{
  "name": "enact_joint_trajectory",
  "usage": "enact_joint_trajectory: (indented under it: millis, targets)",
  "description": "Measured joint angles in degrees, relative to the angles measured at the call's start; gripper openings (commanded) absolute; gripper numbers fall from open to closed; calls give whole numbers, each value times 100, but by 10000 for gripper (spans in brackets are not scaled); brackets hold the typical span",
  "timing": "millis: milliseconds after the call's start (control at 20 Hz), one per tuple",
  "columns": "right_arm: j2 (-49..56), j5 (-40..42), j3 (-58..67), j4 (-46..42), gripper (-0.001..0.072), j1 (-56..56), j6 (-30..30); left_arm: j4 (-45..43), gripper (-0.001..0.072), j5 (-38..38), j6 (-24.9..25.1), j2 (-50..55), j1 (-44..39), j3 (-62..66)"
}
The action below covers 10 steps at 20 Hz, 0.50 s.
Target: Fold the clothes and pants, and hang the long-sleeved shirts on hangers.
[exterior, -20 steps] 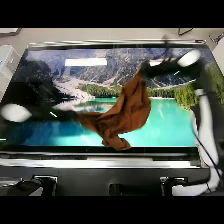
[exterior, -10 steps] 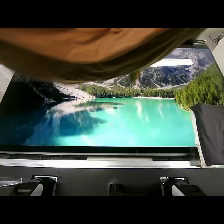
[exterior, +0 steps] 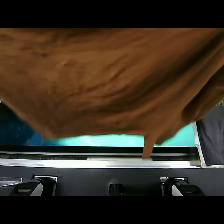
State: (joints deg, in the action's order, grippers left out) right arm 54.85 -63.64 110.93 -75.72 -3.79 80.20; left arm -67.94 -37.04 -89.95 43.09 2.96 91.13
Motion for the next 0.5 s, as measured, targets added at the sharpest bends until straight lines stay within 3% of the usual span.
enact_joint_trajectory:
  millis: [200,500]
  targets:
    - [1023,-1010,-494,-365,51,0,581,-201,21,17,0,1178,-2,-570]
    - [3263,-669,-1392,-72,51,0,2009,188,25,-127,-2,3259,0,-931]
